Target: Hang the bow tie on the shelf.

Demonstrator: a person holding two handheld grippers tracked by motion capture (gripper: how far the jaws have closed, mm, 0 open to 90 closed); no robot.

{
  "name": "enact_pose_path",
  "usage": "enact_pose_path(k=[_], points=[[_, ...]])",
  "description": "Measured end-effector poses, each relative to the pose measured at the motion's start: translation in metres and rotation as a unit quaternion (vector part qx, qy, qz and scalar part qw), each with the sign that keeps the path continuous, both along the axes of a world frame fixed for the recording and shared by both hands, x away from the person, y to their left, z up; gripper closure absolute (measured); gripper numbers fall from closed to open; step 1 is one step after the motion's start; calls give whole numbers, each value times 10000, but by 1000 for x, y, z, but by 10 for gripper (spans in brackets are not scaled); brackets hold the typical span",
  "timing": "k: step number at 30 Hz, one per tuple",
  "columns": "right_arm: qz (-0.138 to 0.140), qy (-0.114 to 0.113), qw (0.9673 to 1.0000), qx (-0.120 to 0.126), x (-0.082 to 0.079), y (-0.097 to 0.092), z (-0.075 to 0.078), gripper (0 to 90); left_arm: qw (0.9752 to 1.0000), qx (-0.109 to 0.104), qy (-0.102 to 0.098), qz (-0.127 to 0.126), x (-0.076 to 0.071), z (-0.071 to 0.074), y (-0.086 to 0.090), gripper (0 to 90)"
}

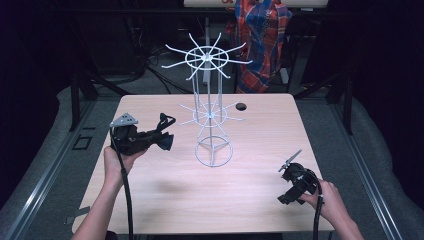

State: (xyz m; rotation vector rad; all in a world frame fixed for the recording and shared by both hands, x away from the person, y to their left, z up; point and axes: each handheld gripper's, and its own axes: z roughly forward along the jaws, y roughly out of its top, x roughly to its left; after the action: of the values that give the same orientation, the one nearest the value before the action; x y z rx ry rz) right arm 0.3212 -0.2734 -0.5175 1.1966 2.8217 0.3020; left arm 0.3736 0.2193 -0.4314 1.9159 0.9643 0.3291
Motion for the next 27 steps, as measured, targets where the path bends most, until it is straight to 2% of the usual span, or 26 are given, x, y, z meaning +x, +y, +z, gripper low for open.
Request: enact_pose_path(k=[13,27], points=[[-18,-10,10000,-1,0,0,0,132,9999,42,8,-114,-1,0,-7,788],[-20,-28,10000,-20,-1,0,0,132,9996,156,169,-166,4,-11,-15,788]])
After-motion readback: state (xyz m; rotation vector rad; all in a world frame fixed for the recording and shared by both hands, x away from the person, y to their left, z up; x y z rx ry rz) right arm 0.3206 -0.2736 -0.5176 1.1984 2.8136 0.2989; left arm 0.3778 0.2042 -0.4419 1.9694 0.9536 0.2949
